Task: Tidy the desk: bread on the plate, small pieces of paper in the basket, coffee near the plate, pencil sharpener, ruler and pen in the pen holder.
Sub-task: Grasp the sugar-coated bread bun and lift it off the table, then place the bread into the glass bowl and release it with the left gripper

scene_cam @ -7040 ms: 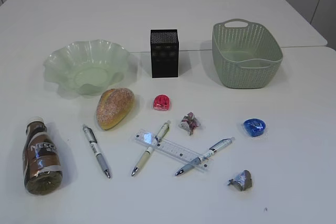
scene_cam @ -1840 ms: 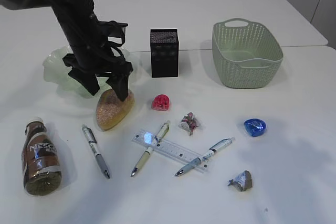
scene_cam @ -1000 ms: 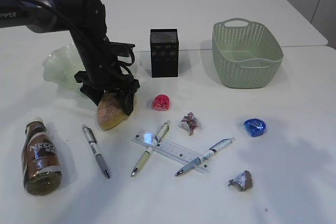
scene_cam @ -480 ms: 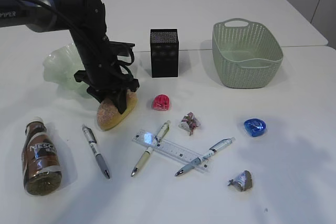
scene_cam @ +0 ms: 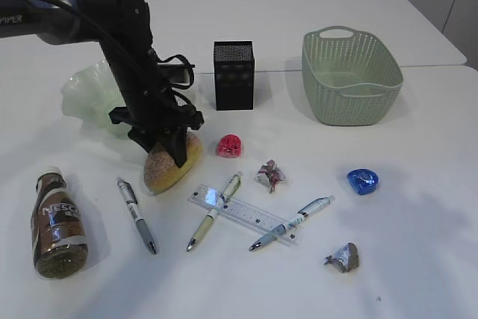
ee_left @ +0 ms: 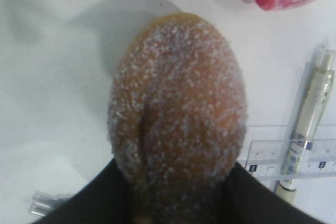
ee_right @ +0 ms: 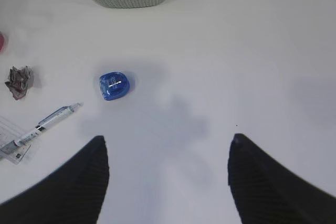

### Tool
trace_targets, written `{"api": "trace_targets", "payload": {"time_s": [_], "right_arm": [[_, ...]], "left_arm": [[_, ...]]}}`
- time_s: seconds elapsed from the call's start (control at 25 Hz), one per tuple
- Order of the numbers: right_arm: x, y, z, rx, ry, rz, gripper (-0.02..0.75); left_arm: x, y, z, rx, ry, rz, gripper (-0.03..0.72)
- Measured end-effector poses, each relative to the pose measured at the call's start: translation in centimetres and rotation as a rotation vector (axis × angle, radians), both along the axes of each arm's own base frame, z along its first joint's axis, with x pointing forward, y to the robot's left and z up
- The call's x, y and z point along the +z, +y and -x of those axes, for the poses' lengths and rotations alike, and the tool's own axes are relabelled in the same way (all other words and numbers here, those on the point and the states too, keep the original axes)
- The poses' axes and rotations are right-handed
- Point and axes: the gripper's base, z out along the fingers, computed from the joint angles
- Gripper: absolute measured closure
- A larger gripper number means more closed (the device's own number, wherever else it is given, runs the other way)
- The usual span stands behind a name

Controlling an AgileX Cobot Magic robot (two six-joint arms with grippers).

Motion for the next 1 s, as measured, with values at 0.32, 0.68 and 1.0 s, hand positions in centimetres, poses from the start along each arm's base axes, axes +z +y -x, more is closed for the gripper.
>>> {"api": "trace_targets", "payload": {"time_s": [0.32,0.68,1.0], "right_arm": [[0.0,0.0,0.0,0.0,-0.003,0.0,0.187],[0.0,0.0,0.0,0.0,-0.007,0.0,0.187],[0.0,0.0,0.0,0.0,-0.007,0.0,0.187]], "left_arm": [[4.6,-0.9,-2.0,0.002,-0.157,0.076,0.447],[9.9,-0.9,-2.5,0.007,-0.282,0.137,0.447],[11.0,3.6,-4.4,0.115,-0.325,0.107,0.447]]}}
